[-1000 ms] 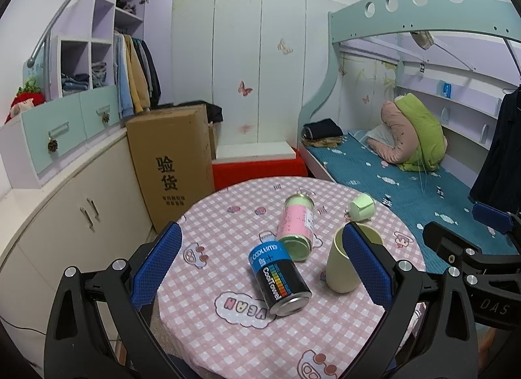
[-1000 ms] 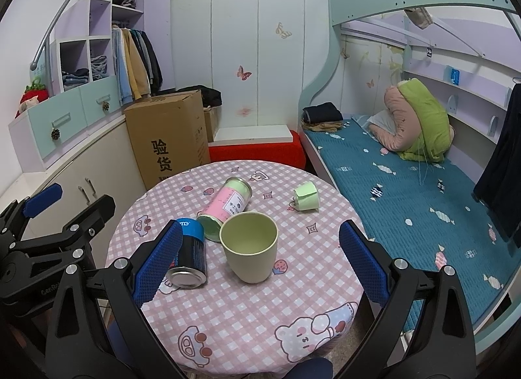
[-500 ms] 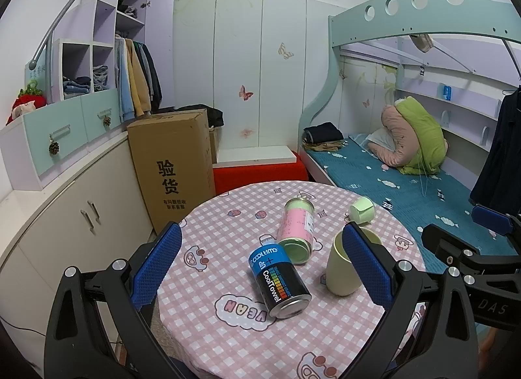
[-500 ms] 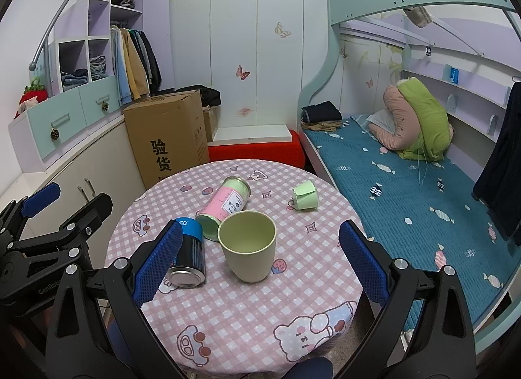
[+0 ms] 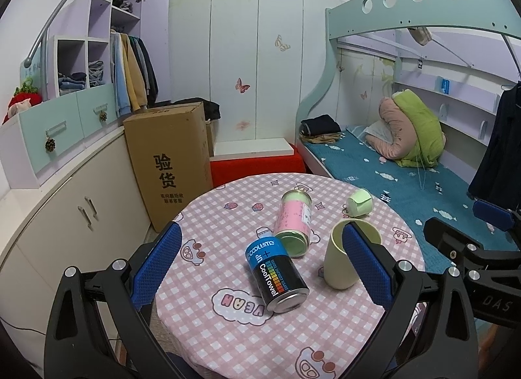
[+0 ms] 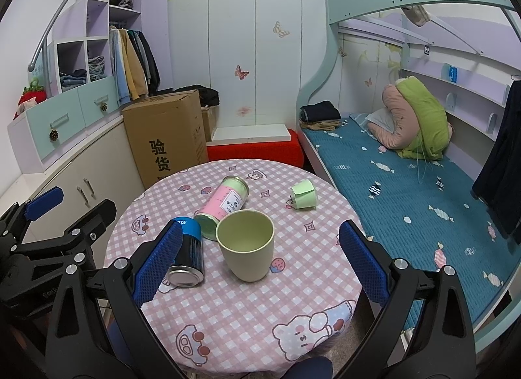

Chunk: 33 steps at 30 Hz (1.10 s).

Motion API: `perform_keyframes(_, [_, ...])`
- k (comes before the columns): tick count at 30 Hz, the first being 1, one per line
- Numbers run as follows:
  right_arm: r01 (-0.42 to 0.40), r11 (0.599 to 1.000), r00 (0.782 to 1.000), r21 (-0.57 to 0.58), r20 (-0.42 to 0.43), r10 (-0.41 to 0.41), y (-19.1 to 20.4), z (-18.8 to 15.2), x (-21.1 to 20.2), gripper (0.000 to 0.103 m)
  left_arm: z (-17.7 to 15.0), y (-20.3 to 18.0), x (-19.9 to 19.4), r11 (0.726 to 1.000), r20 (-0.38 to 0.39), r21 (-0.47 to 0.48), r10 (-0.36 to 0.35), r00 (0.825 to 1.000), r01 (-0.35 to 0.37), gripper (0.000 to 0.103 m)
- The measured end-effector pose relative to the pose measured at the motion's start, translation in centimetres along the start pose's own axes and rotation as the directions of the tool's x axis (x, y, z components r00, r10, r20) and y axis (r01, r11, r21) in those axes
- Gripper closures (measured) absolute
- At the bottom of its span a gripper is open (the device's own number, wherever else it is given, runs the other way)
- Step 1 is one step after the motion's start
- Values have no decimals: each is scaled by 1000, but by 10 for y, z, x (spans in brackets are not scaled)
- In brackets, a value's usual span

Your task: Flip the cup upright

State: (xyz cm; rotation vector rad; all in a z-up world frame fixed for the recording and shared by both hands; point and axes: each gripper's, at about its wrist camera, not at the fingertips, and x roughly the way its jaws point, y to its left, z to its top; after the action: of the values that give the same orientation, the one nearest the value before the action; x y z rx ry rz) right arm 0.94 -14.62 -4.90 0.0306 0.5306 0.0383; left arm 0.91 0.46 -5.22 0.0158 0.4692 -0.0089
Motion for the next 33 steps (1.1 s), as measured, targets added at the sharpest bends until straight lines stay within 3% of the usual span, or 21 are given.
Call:
perform_keyframes(26, [2,1000,1000,0,0,-2,1,0,0,6,1,1,-1,1000,0,-2,-1,1000,1,8])
perform_keyframes(33, [1,1000,1000,-1,2,-1,0,0,0,6,1,3,-6,1000,33,0,16,999,-16,8])
